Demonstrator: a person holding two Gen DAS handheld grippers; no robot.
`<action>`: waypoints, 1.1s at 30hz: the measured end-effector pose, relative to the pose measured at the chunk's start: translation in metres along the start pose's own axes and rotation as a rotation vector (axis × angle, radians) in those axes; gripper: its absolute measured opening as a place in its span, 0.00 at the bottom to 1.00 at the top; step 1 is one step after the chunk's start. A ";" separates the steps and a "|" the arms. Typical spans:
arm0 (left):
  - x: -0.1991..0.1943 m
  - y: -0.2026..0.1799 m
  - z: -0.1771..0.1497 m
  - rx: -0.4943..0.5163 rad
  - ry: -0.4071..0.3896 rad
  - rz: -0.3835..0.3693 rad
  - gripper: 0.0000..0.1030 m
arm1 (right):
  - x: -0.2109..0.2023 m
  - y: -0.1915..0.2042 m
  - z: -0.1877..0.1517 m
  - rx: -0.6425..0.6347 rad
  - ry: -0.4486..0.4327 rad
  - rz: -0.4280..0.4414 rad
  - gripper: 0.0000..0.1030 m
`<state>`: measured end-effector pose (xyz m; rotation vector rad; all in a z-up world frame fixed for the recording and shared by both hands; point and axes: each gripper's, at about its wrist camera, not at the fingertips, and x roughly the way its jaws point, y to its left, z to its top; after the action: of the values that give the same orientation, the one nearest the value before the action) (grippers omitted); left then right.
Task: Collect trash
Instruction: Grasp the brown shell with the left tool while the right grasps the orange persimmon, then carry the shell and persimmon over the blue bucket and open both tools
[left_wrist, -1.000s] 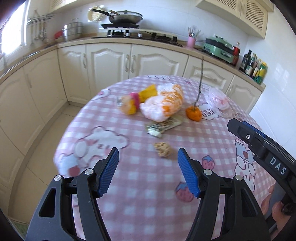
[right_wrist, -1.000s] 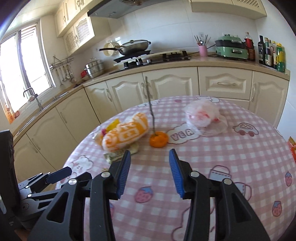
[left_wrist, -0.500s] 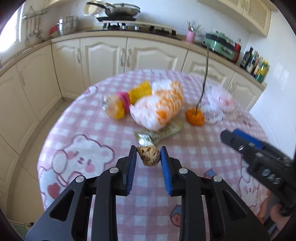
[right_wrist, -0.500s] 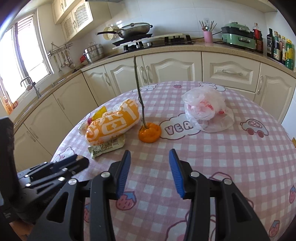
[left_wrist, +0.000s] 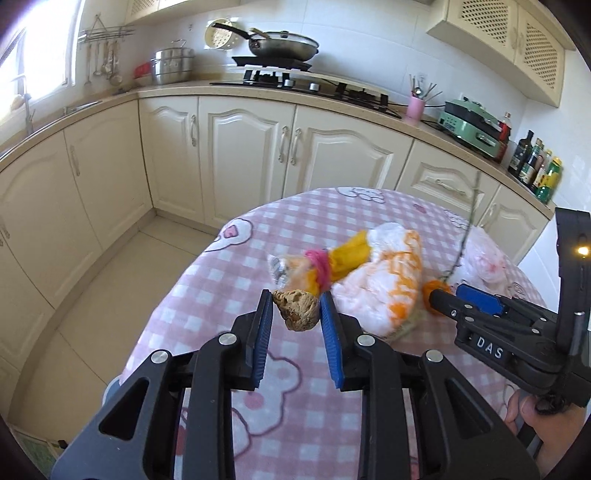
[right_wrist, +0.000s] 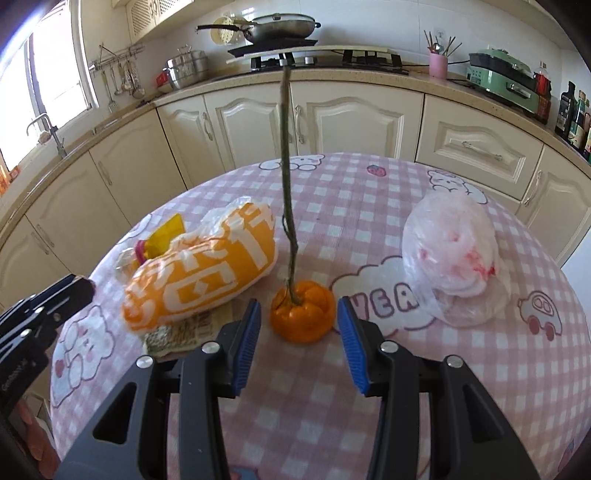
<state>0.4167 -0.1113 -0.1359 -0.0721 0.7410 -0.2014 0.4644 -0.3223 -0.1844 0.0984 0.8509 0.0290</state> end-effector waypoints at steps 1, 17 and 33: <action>0.001 0.003 0.001 -0.005 0.001 0.002 0.24 | 0.005 -0.001 0.001 0.003 0.004 -0.011 0.42; -0.037 0.037 -0.006 -0.040 -0.045 -0.003 0.24 | -0.054 0.029 -0.001 -0.015 -0.125 0.047 0.33; -0.114 0.156 -0.056 -0.189 -0.093 0.119 0.24 | -0.088 0.214 -0.039 -0.208 -0.120 0.321 0.33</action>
<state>0.3218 0.0656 -0.1227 -0.2151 0.6680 -0.0134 0.3796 -0.1118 -0.1227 0.0401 0.7009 0.4085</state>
